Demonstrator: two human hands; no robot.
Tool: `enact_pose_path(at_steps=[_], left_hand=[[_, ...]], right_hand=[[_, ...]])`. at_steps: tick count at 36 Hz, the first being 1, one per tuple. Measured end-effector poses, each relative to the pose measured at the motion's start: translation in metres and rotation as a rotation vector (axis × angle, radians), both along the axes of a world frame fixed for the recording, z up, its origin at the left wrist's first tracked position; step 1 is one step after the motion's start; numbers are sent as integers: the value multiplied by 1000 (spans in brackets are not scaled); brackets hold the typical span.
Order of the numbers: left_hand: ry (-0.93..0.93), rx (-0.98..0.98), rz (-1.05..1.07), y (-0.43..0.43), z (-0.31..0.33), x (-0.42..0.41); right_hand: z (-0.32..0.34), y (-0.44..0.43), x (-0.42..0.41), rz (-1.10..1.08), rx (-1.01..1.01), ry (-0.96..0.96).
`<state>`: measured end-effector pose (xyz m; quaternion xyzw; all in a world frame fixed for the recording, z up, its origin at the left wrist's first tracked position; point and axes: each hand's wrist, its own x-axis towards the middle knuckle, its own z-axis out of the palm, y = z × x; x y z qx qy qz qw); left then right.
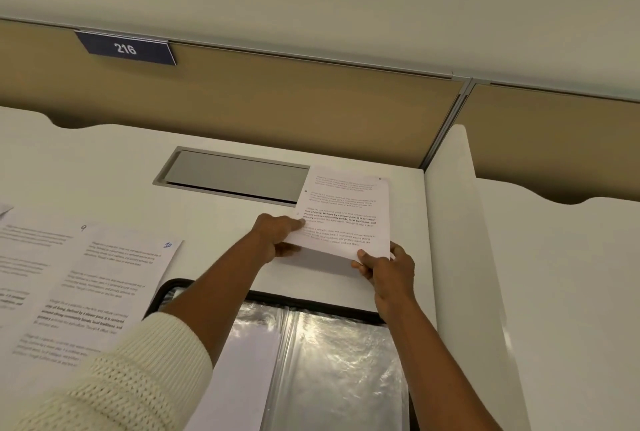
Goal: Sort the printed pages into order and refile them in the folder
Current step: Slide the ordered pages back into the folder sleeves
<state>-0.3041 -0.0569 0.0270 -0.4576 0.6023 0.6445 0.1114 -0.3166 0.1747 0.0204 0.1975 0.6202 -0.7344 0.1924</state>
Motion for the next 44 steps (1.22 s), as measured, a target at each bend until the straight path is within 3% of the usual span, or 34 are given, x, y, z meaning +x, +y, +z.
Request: enact_pose_path(at_steps=[18, 26, 32, 39, 44], left_hand=[[218, 3, -109, 20, 4, 148], [271, 49, -165, 41, 14, 240], [274, -5, -202, 57, 21, 288], [279, -108, -222, 66, 18, 312], [280, -152, -207, 71, 20, 317]], right_hand=[[25, 45, 152, 239, 116, 51], [31, 68, 164, 179, 26, 8], [49, 76, 150, 152, 164, 160], [76, 79, 113, 408, 483, 291], [106, 70, 81, 818, 717, 343]])
